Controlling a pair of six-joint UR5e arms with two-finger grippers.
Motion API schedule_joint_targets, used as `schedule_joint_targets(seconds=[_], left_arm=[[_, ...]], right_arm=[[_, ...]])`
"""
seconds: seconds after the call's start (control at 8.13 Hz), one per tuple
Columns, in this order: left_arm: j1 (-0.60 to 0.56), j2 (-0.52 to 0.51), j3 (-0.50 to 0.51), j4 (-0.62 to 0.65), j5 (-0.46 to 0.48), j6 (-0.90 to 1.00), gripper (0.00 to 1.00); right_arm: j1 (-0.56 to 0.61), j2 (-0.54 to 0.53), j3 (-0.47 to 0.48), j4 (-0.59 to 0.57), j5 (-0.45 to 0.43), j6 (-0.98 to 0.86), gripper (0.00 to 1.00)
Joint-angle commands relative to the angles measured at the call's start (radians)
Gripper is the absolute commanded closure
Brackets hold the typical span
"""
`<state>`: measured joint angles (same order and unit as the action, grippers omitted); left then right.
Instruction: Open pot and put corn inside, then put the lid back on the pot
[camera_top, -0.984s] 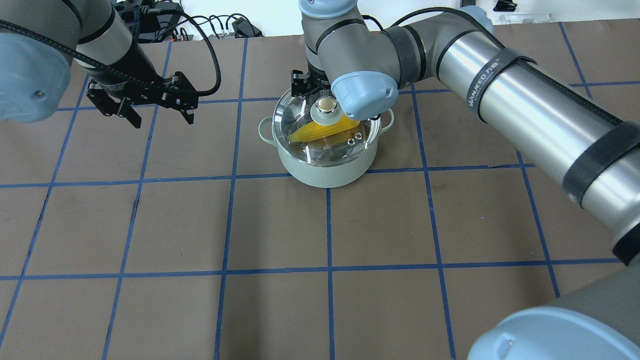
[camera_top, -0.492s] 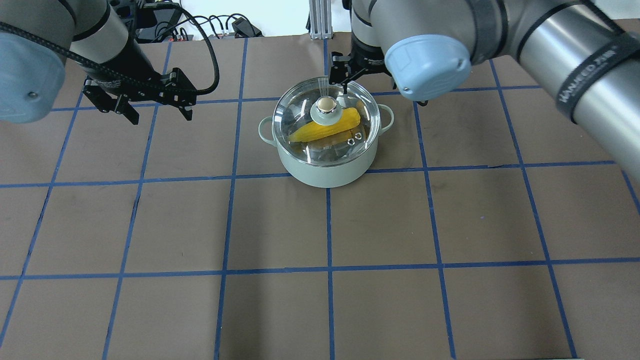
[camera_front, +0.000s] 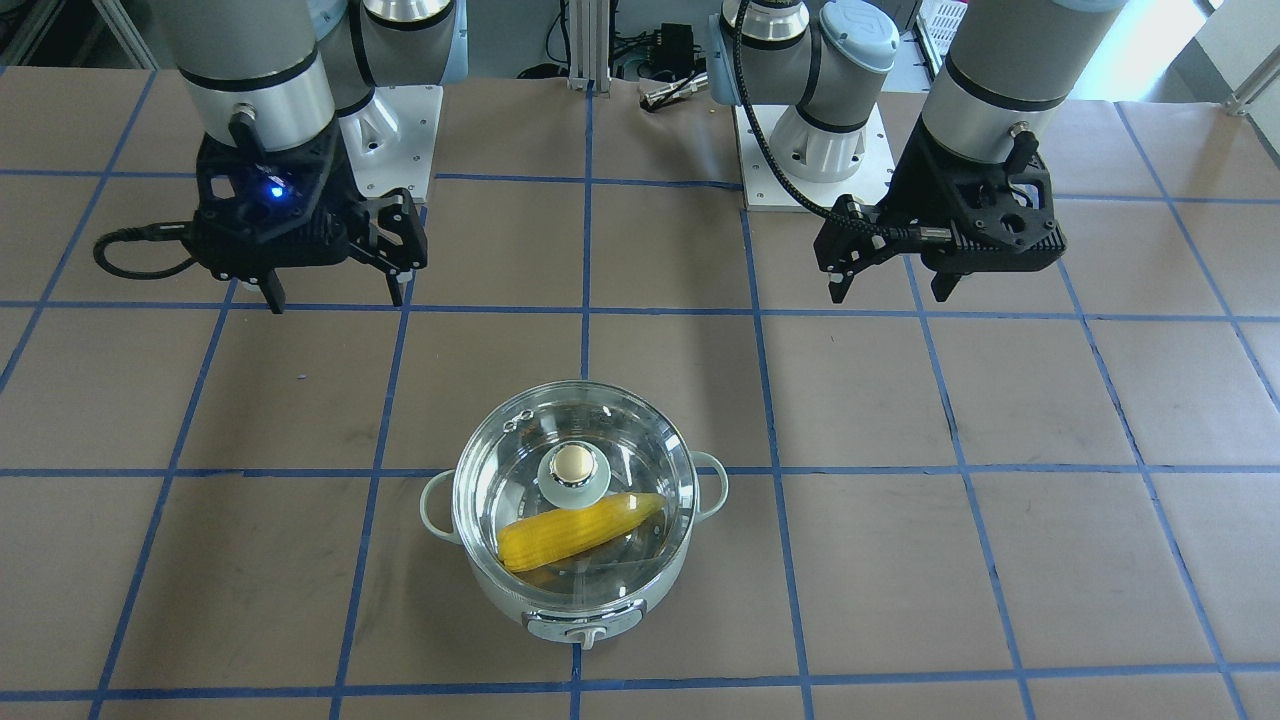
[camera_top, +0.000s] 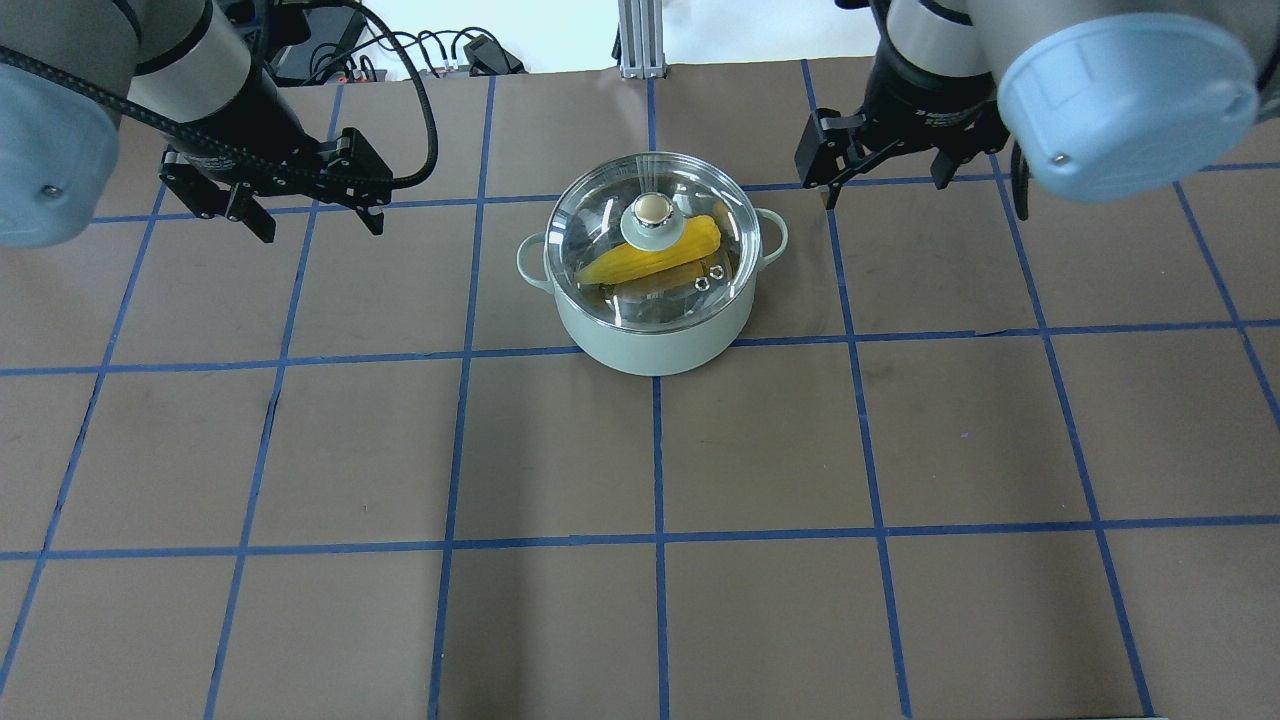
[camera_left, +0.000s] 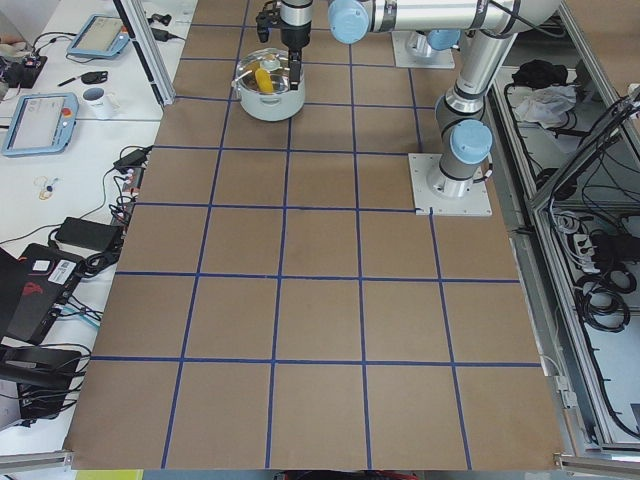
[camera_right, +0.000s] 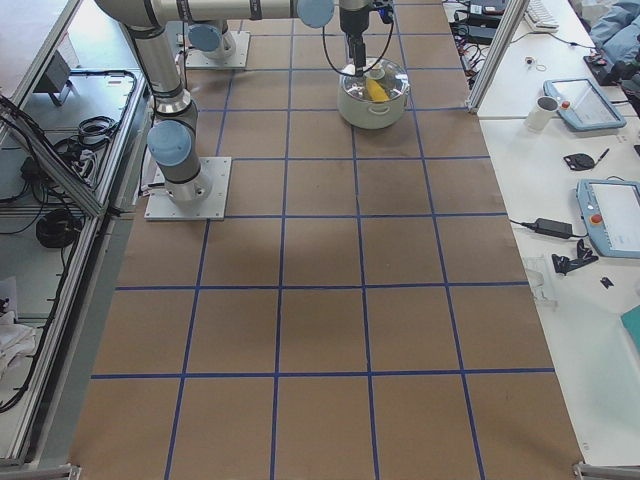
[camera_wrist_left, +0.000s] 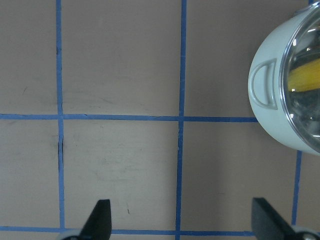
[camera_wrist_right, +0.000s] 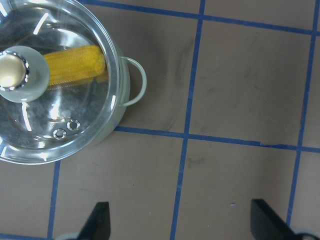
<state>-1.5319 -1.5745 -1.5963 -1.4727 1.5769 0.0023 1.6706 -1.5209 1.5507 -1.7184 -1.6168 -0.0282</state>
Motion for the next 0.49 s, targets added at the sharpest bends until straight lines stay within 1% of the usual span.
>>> schedule_joint_targets(seconds=[0.0, 0.37], left_arm=[[-0.001, 0.002, 0.001, 0.0, -0.003, 0.002, 0.0], [-0.002, 0.002, 0.001, 0.0, -0.003, 0.002, 0.0]], right_arm=[[-0.097, -0.07, 0.005, 0.101, 0.051, -0.083, 0.0], [-0.098, -0.071, 0.005, 0.105, 0.051, -0.096, 0.0]])
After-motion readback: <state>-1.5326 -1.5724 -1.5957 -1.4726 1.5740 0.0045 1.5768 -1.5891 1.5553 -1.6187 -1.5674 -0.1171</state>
